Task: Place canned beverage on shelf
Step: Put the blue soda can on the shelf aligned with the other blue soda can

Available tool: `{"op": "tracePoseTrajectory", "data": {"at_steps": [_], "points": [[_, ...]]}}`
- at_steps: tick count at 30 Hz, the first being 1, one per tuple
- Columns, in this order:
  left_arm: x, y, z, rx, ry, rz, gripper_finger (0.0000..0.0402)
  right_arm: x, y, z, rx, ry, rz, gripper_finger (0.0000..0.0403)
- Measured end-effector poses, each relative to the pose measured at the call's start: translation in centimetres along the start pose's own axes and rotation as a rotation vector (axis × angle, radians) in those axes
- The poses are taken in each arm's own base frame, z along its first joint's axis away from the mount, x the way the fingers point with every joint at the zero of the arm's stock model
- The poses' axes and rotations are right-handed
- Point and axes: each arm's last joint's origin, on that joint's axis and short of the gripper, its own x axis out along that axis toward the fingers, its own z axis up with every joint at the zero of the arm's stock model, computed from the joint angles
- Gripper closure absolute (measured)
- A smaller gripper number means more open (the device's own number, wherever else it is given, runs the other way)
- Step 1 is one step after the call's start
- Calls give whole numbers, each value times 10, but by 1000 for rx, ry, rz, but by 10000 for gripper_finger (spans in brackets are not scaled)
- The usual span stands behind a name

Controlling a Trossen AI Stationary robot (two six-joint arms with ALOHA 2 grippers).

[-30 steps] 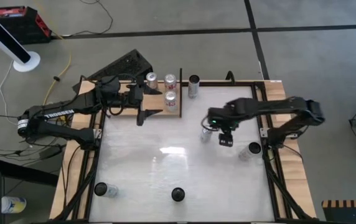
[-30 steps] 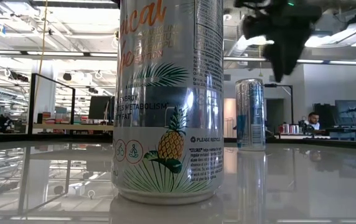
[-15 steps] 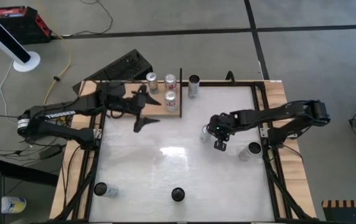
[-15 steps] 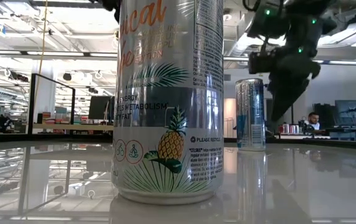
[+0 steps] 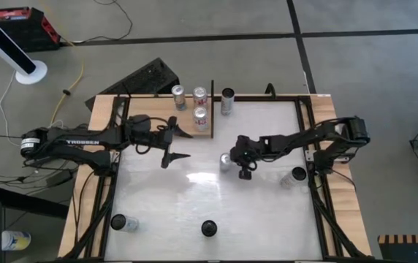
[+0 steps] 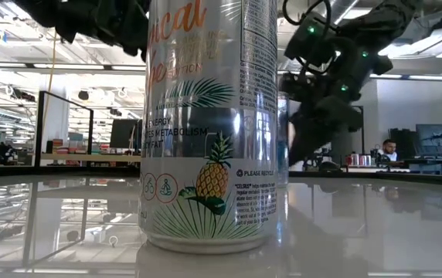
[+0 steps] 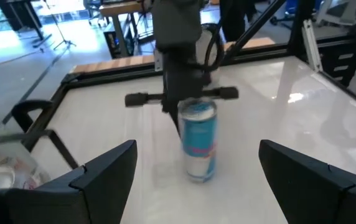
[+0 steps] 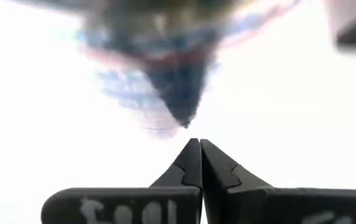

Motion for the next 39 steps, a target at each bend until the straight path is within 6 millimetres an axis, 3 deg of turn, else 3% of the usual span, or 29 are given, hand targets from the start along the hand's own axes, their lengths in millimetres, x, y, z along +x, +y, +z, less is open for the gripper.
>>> {"op": "tracePoseTrajectory", "data": {"at_steps": [8,13,20,26,32,39], "points": [[0,0,0,-16,-25,-5,79,16,-6,5,20,-94,65,386],[9,-3,4,-56,-97,-22,79,-4,-12,13,65,-137,20,385],[56,-18,-18,9,-175,-95,79,-58,-11,12,96,-107,-128,385],[104,-9,-31,27,-216,-140,79,-89,-2,10,118,-137,-111,385],[148,-4,-43,4,-172,-156,79,-96,10,8,90,-128,-135,385],[158,-3,-54,-22,-115,-183,79,-95,12,6,105,-107,-145,385]]}}
